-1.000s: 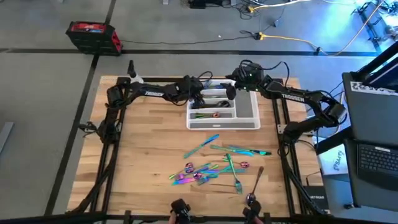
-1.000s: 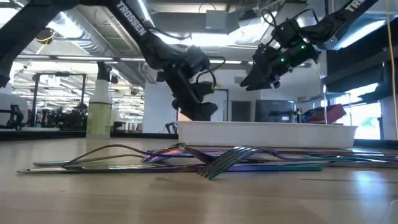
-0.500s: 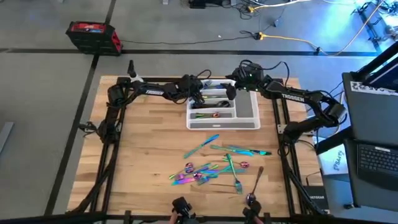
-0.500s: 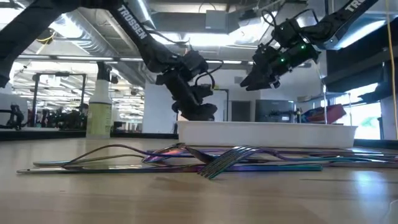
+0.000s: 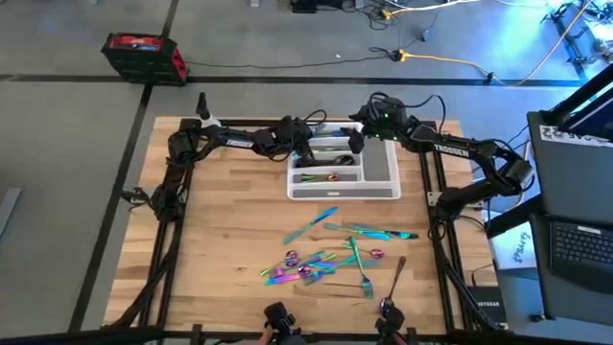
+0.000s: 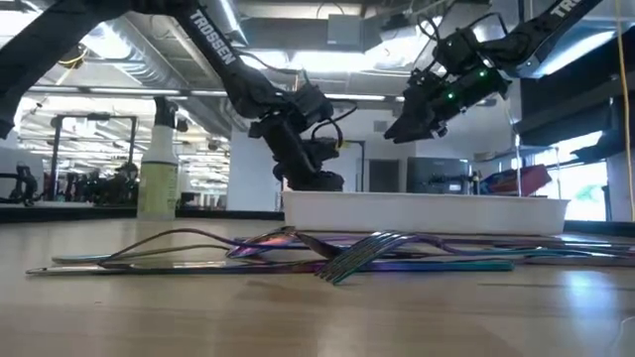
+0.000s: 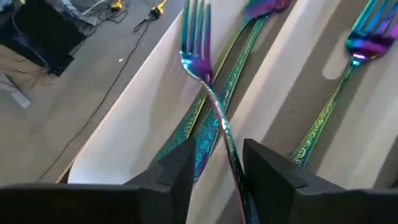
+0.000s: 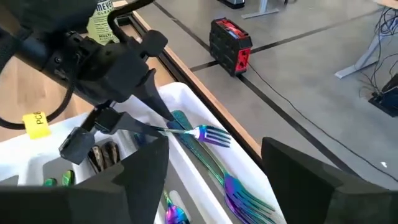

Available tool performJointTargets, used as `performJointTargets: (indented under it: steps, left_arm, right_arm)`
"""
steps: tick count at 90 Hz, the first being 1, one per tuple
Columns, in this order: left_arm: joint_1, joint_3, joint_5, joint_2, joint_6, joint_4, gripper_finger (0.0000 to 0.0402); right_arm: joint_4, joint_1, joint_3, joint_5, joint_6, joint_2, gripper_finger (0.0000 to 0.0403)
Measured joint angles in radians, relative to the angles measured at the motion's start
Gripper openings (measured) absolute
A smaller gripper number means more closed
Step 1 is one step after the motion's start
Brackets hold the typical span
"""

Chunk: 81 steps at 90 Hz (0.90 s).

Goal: Sort silverware
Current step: Put the blue fork on the white silverware tray

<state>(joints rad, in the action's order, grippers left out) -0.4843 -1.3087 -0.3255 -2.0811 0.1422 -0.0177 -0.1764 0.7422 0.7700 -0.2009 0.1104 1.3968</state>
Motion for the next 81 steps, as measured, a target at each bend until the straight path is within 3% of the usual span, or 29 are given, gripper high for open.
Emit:
performJointTargets:
  steps: [29,81]
  left_arm:
    - [0.013,0.000,0.008,0.002,0.012,-0.006,0.0008]
    - [0.014,-0.083,-0.020,0.003,0.144,0.008,0.0001]
  right_arm:
    - [-0.010,0.000,0.000,0.052,0.009,0.000,0.0241]
    - [-0.009,0.000,0.000,0.056,0.026,0.000,0.0241]
